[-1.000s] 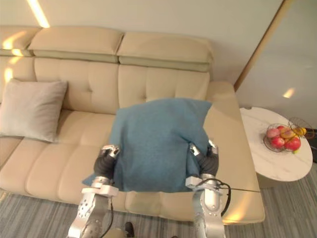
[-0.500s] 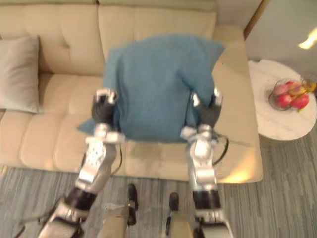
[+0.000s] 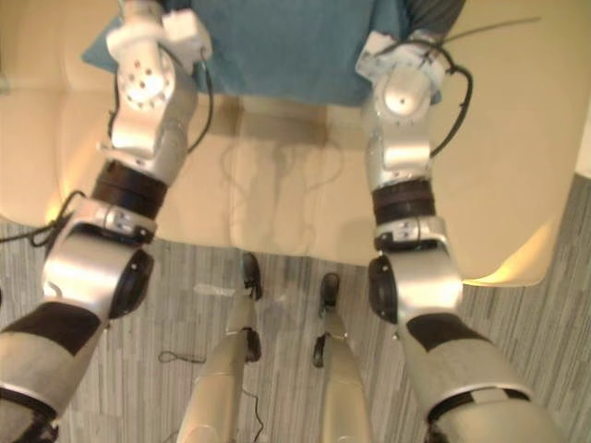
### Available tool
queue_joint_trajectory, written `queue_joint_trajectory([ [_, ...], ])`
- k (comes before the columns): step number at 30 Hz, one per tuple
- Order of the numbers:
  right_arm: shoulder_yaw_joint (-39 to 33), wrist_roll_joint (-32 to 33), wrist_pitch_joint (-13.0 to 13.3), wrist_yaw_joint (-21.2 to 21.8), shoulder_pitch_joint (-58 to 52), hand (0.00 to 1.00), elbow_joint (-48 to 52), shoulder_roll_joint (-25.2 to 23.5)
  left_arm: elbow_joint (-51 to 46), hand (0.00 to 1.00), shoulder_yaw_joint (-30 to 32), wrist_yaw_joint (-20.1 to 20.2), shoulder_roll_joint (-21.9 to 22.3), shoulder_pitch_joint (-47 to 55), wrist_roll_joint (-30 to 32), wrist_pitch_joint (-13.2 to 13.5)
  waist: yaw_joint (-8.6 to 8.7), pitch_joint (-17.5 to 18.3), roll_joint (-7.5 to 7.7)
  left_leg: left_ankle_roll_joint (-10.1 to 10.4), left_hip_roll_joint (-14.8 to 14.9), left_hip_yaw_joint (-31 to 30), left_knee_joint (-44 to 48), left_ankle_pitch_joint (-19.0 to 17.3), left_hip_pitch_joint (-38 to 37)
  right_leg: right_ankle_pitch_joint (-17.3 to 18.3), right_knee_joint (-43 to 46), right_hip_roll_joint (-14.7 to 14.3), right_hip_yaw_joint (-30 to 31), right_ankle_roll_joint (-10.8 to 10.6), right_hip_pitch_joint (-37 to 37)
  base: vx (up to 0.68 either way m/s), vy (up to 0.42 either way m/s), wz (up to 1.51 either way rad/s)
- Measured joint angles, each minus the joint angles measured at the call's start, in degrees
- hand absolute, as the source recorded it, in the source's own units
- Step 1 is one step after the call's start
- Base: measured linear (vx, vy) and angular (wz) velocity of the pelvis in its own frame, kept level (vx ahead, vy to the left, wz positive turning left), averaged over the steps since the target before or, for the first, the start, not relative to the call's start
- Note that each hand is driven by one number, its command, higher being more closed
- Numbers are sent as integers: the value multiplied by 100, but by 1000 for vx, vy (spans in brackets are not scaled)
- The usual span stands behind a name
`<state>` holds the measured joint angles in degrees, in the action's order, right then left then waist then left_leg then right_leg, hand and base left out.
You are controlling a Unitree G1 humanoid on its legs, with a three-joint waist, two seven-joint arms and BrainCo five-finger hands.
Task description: Pick up cushions and gather them together orderly.
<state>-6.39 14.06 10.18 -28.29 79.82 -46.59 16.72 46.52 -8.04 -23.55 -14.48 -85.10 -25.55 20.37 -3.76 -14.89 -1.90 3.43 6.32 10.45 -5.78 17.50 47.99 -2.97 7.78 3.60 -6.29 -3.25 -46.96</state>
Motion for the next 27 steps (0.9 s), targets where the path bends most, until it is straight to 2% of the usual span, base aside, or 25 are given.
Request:
queue_joint_trajectory([
  [4, 102, 746, -142, 64, 39, 0, -563, 3, 385, 0, 221, 243, 353, 13, -515, -93, 7, -184, -4, 13, 49, -1, 1, 11, 111, 0, 40, -35, -104, 0, -96, 44, -30, 2],
  [6, 117, 1104, -173, 69, 35, 0, -680, 21, 494, 0, 304, 310, 633, 341, -747, -112, 46, -244, -6, 13, 78, 9, 0, 10, 111, 1, 53, -64, -117, 0, -98, 56, -42, -2],
  [9, 242, 1184, -172, 74, -21, 0, -667, 22, 340, 0, 560, 391, 923, 759, -848, -27, 57, -244, -6, 13, 146, 14, 0, 10, 22, 21, 220, -114, -119, 8, -99, 46, -42, -3],
  [13, 207, 1309, -168, 67, -424, 0, -261, 9, -14, 0, 642, 430, 993, 1191, -986, 25, 39, -244, -5, 14, 176, 15, 0, 10, -126, 145, 526, -123, -122, 68, -96, 21, -24, 4],
  [15, 155, 1308, -159, 62, -666, 0, 77, 23, -120, 0, 694, 490, 950, 1404, -1061, 24, 48, -245, -4, 14, 177, 17, 0, 10, -186, 231, 680, -119, -121, 102, -97, 10, -25, 6],
  [18, -104, 1301, 1, 78, -1058, 0, 649, 87, -330, 0, 716, 522, 819, 1753, -1060, 16, 43, -245, -3, 15, 188, 7, 0, 9, -311, 349, 946, -115, -121, 131, -91, -9, -30, 8],
  [22, -631, 1197, 249, 233, -2217, 0, 1705, 442, -862, 0, 937, 562, 224, 2477, -1051, 15, 70, -248, 6, 29, 165, -4, -1, -3, -760, 524, 1111, -85, -121, 166, 303, -30, -45, 8],
  [25, -879, 1051, 304, 343, -2992, 0, 2354, 494, -1484, 0, 939, 645, -102, 2992, -982, 52, 65, -238, 24, 112, 147, -15, -3, -91, -1015, 696, 1119, -70, -119, 205, 567, -16, -48, 10],
  [27, -1065, 795, 380, 561, -3905, 0, 2982, 402, -2146, 0, 948, 776, -298, 3672, -706, 156, 53, -226, 45, 128, 145, -18, -5, -161, -1230, 821, 1117, -72, -120, 235, 782, -12, -51, 5],
])
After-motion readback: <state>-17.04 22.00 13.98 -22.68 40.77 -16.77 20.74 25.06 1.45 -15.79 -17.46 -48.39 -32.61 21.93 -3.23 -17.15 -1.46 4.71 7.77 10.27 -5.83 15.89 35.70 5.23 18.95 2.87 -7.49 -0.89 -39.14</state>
